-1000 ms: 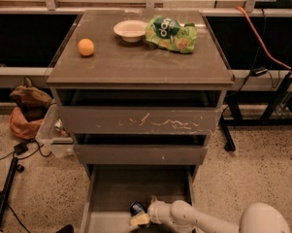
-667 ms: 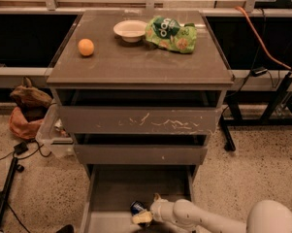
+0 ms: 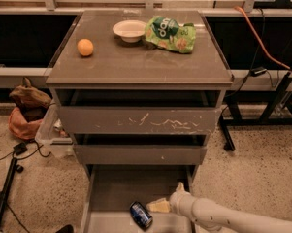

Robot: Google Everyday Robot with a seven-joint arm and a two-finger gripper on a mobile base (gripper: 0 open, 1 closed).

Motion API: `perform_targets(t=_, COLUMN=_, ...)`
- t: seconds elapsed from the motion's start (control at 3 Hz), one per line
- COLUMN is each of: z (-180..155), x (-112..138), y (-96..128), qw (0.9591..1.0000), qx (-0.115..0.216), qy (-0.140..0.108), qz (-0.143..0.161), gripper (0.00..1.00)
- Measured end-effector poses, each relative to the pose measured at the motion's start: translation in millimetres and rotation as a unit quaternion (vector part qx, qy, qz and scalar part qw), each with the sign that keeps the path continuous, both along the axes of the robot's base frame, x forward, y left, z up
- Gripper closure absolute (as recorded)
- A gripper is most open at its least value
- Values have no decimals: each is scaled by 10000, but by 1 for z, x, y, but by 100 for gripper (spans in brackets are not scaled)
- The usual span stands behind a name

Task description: Place pepsi can into bottom drawer

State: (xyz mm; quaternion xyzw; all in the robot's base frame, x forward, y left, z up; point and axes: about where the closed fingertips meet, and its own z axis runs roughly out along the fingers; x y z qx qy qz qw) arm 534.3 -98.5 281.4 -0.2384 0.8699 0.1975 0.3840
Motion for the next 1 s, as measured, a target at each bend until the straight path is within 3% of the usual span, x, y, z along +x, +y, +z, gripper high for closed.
perform_targets(t=0.33, z=70, x=-15, y=-44, qw=9982, qx=-221, qy=-231, qz=-509, gripper=0)
perform_targets(t=0.67, z=143, x=1, y=-75, qw=9940, qx=-593, qy=-695, qz=-596, gripper=0)
perform_targets(t=1.0, z=143, x=1, y=-75, qw=9940, qx=-593, qy=-695, qz=-596, gripper=0)
